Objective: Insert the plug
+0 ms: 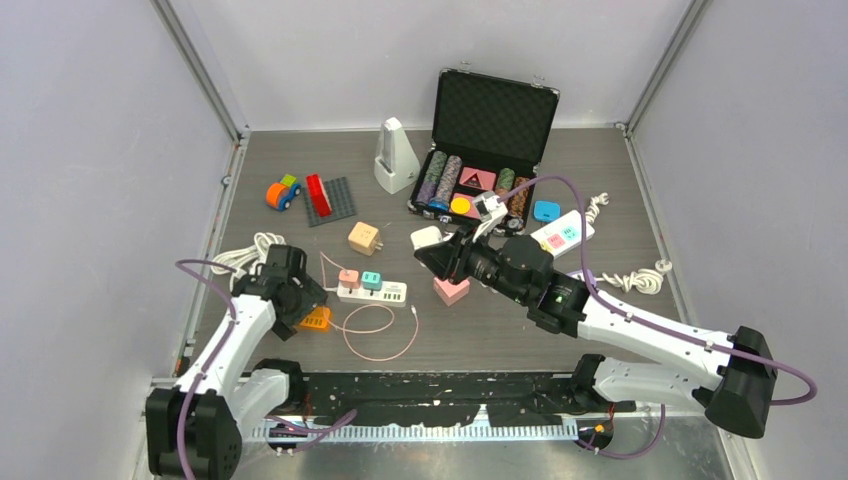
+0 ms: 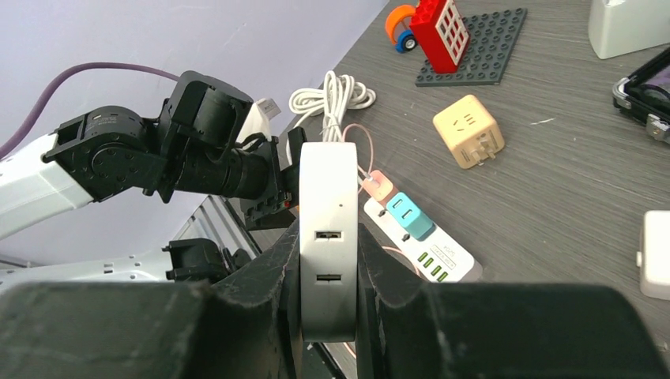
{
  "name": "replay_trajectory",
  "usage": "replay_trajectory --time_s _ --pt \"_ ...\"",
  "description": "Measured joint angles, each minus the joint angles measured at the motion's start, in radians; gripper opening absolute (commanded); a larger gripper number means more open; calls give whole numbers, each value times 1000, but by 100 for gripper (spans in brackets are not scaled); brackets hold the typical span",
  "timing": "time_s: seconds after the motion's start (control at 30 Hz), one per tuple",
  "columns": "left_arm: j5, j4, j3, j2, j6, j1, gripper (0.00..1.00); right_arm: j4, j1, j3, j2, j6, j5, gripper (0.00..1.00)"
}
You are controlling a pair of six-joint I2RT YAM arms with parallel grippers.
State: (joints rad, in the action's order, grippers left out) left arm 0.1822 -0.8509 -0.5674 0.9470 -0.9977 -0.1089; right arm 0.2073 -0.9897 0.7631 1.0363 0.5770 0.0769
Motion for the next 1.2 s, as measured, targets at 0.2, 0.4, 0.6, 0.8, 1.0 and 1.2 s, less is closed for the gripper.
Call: replay_trajectory --time_s 0.2,0.4,0.6,0.8,1.0,1.2 --pt "12 40 1 65 -21 2 79 -6 24 -14 -18 0 4 6" --pt "35 75 6 73 -17 35 80 -7 39 -23 -22 0 3 6" --pt "42 95 13 72 -3 46 95 -6 46 -24 -22 0 -2 5" --pt "55 99 13 55 14 47 100 -6 49 -29 -22 0 -13 6" --pt "62 101 19 44 13 66 93 -1 50 -35 -22 0 -20 5" --pt "62 116 35 92 6 70 71 1 50 -38 -22 0 -21 5"
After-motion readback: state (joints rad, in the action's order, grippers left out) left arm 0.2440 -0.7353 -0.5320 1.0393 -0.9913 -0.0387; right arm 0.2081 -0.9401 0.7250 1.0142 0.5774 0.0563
